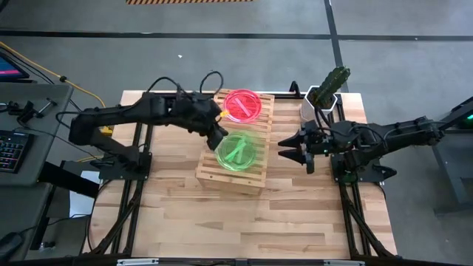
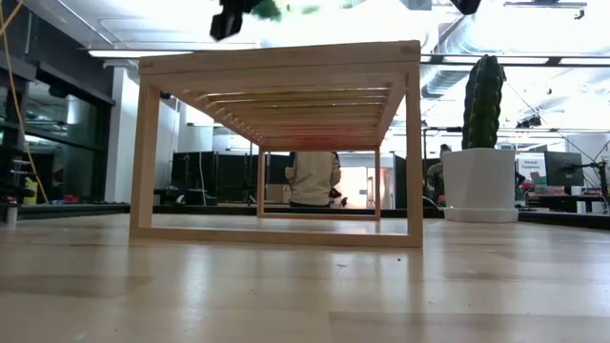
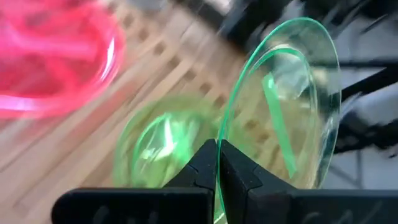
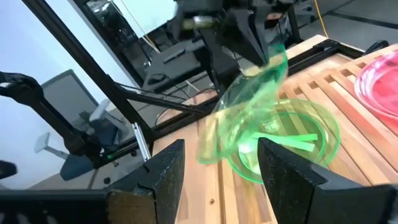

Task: Place and stack plates onto a shelf
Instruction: Stack the green transparent plate on top of the other green transparent plates on the shelf

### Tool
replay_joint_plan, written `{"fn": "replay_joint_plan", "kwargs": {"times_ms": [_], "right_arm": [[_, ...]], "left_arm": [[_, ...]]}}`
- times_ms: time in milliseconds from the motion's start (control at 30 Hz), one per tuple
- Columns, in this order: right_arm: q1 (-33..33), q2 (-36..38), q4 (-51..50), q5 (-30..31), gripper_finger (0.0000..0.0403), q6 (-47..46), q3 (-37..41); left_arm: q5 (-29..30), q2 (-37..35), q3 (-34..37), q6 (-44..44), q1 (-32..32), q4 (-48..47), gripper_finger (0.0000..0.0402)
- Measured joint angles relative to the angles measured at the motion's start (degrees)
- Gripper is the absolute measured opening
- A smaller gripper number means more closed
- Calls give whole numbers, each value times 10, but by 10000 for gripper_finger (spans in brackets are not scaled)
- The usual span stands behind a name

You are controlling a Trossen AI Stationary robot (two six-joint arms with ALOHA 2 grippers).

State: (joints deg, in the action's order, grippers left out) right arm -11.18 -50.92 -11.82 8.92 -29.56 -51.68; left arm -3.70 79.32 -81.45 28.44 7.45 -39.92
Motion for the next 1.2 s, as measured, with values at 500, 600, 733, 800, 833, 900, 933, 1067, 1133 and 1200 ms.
{"fn": "replay_joint_plan", "kwargs": {"times_ms": [500, 600, 733, 800, 833, 900, 933, 1067, 1133, 1200], "right_arm": [[0, -1, -19, 15, 185, 0, 0], [0, -1, -21, 15, 185, 0, 0], [0, -1, -24, 15, 185, 0, 0], [0, -1, -25, 15, 185, 0, 0], [0, -1, -25, 15, 185, 0, 0], [0, -1, -25, 15, 185, 0, 0], [0, -1, -25, 15, 185, 0, 0], [0, -1, -25, 15, 185, 0, 0], [0, -1, -25, 15, 185, 0, 0], [0, -1, -25, 15, 185, 0, 0]], "left_arm": [[70, 36, 0, 28, 4, -83, 0], [70, 36, 0, 18, 4, -84, 0], [70, 36, 0, 14, 4, -84, 10], [70, 36, 0, 13, 4, -83, 21], [70, 36, 0, 13, 4, -84, 28], [70, 36, 0, 9, 4, -83, 43], [70, 36, 0, 6, 4, -83, 51], [70, 36, 0, 3, 4, -80, 86], [69, 36, 0, -1, 4, -74, 104], [60, 34, 0, -2, 5, -65, 121]]}}
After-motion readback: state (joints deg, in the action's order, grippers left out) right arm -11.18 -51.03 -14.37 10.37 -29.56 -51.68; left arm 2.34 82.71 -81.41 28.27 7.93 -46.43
